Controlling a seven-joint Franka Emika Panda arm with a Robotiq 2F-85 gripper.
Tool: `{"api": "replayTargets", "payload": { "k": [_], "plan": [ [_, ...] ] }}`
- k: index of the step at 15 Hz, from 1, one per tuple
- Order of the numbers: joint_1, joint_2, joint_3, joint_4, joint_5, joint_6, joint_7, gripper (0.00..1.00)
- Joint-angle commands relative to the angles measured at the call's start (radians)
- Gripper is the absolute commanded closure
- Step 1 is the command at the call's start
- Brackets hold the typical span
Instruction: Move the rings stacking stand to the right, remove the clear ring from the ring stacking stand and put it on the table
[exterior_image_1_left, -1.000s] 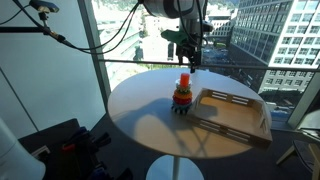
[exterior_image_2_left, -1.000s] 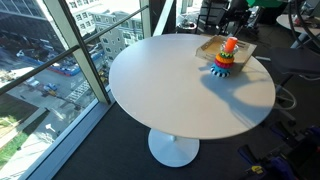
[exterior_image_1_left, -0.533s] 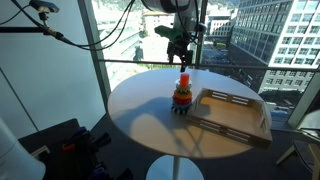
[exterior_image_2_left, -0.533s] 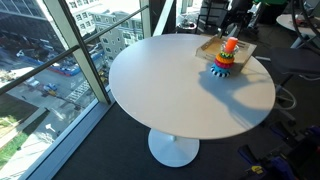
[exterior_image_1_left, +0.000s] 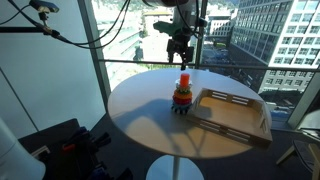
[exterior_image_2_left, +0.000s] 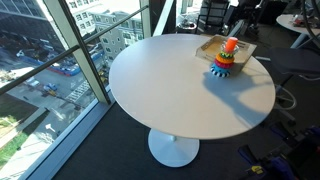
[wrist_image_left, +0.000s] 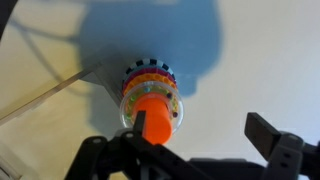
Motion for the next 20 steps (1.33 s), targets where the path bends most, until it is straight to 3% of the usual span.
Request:
{"api": "replayTargets", "payload": {
  "k": [1, 14, 20],
  "plan": [
    [0.012, -0.051, -0.012, -0.072, -0.055, 0.065, 0.039, 0.0],
    [0.039, -0.053, -0.021, -0.2, -0.2, 0.274, 0.181, 0.0],
    [0.031, -0.034, -0.025, -0.21, -0.185, 0.33, 0.194, 0.0]
  ]
}}
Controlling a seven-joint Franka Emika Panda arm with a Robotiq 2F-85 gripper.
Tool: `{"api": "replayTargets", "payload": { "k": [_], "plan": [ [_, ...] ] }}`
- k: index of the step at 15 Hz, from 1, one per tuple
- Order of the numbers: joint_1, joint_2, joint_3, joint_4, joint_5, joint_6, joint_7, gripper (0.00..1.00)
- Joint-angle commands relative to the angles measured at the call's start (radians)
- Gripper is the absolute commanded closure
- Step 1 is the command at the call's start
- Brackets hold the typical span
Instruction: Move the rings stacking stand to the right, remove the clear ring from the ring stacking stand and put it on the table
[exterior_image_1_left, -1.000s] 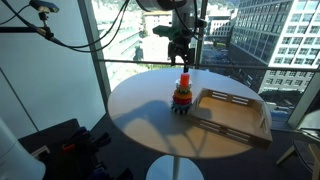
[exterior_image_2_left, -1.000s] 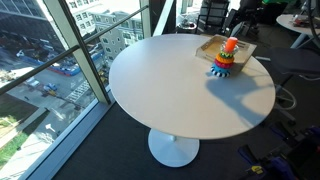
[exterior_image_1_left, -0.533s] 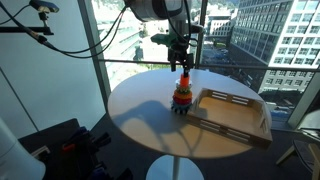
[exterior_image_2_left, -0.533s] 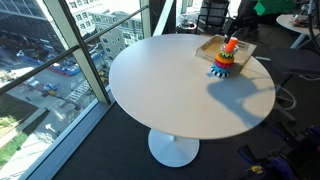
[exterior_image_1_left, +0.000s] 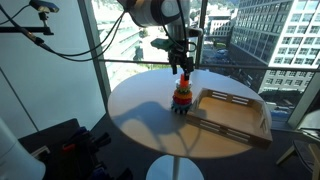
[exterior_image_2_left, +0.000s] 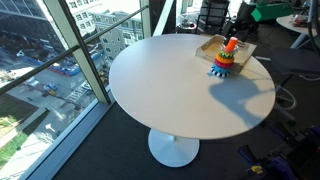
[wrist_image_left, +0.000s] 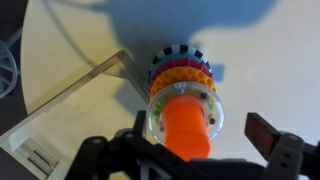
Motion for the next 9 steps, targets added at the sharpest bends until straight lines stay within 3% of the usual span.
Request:
{"api": "replayTargets", "payload": {
  "k": [1, 9],
  "plan": [
    [0.005, -0.005, -0.013, -0.021, 0.0, 0.038, 0.021, 0.0],
    [0.004, 0.018, -0.013, -0.027, 0.015, 0.065, 0.018, 0.0]
  ]
}}
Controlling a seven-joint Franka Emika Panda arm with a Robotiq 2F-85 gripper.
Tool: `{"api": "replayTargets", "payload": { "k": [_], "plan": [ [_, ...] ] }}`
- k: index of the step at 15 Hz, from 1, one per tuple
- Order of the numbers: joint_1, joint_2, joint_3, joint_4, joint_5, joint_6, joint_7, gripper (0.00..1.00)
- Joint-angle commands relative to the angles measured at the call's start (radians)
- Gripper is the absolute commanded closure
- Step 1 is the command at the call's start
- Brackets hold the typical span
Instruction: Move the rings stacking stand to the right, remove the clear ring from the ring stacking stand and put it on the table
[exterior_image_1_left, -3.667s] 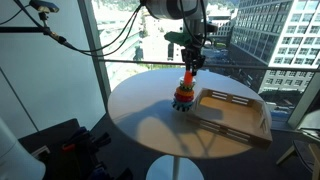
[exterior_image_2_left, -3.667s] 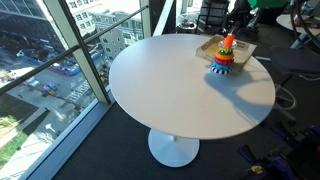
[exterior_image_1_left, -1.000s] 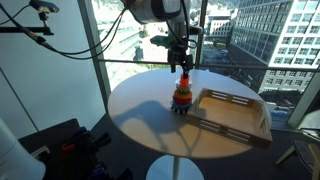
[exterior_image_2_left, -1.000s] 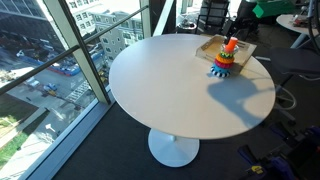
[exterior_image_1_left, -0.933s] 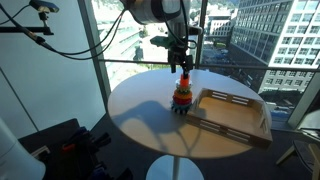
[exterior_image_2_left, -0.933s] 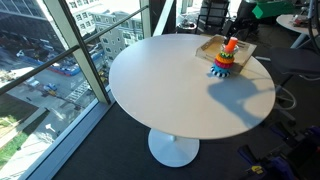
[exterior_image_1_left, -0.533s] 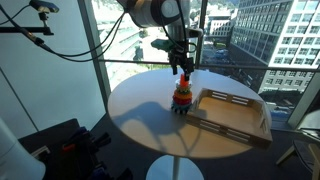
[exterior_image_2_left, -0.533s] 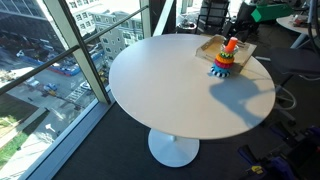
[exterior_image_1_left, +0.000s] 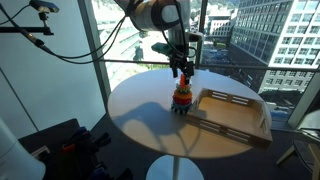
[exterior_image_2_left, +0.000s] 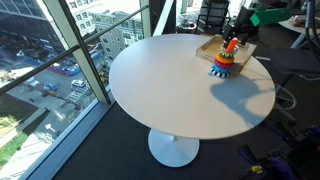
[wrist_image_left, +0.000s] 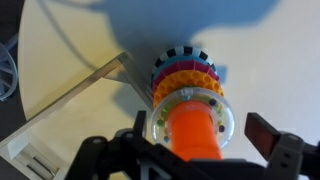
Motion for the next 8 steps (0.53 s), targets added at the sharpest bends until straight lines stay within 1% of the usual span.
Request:
{"api": "replayTargets", "payload": {
  "k": [1, 8],
  "plan": [
    [0.004, 0.003, -0.005, -0.008, 0.014, 0.031, 0.011, 0.0],
    [0.006, 0.022, -0.006, -0.008, 0.013, 0.055, 0.017, 0.0]
  ]
}}
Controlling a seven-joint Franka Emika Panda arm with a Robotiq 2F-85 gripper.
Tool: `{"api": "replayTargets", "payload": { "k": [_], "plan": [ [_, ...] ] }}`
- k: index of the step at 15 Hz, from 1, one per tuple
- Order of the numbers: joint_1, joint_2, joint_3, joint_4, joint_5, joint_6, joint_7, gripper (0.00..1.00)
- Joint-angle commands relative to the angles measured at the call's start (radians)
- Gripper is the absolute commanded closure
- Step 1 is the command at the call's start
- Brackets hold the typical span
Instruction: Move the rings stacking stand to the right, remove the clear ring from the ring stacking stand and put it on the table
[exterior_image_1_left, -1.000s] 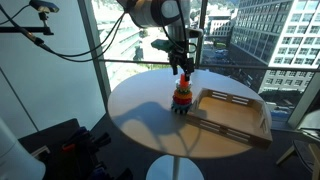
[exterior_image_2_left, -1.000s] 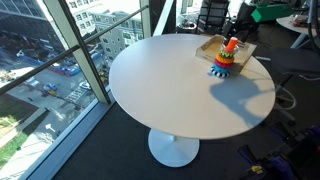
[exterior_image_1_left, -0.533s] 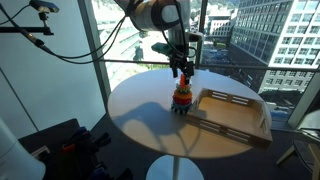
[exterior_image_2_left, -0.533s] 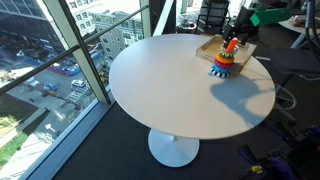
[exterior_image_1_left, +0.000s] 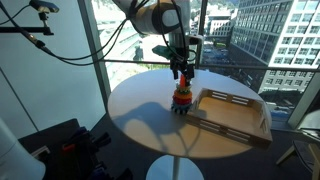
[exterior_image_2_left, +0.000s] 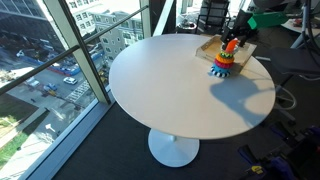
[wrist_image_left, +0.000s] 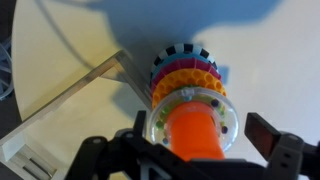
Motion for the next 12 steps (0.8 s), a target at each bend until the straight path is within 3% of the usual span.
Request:
{"api": "replayTargets", "payload": {
  "k": [1, 12],
  "plan": [
    [0.005, 0.001, -0.005, -0.008, 0.015, 0.028, 0.011, 0.0],
    [0.005, 0.016, -0.002, -0.01, 0.034, 0.044, 0.007, 0.0]
  ]
}}
